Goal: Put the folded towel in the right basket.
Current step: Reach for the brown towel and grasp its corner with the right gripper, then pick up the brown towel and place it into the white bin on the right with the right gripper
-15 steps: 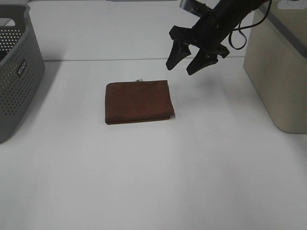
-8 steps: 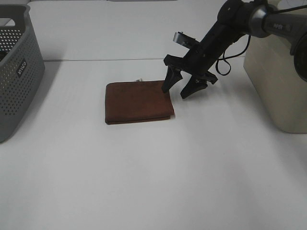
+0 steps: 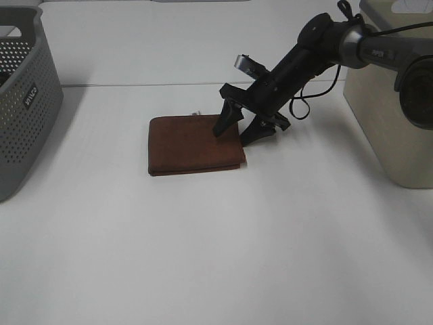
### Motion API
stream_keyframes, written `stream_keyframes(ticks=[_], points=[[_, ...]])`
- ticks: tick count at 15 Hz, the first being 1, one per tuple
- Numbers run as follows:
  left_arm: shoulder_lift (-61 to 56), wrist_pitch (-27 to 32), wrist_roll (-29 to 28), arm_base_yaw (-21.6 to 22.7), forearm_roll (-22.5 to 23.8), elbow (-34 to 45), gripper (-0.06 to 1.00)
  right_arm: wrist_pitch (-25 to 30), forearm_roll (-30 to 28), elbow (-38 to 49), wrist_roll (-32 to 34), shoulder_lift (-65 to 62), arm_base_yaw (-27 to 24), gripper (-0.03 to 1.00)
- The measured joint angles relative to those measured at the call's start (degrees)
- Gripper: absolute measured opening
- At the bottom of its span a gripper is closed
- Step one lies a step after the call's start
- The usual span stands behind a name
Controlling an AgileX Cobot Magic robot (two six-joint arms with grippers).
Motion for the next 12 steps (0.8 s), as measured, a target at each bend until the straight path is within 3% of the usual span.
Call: stream_keyframes(ticks=[3,6,7,12], points=[[0.00,0.00,0.00,0.00,0.00,0.00,0.97,-0.97,0.46,0.00,0.00,0.40,1.20,0.55],[0.00,0.00,0.00,0.00,0.00,0.00,0.97,-1.89,-0.17,0.00,0.29,0.92,1.26,0.16],[0.00,0.00,0.00,0.00,0.00,0.00,0.97,-1.89,-0.17,0.00,0.34,0.92,1.26,0.09],[0.00,0.00,0.00,0.00,0.00,0.00,0.97,1.15,-0.92,0.00,0.34,-2.12,1.26,0.09]])
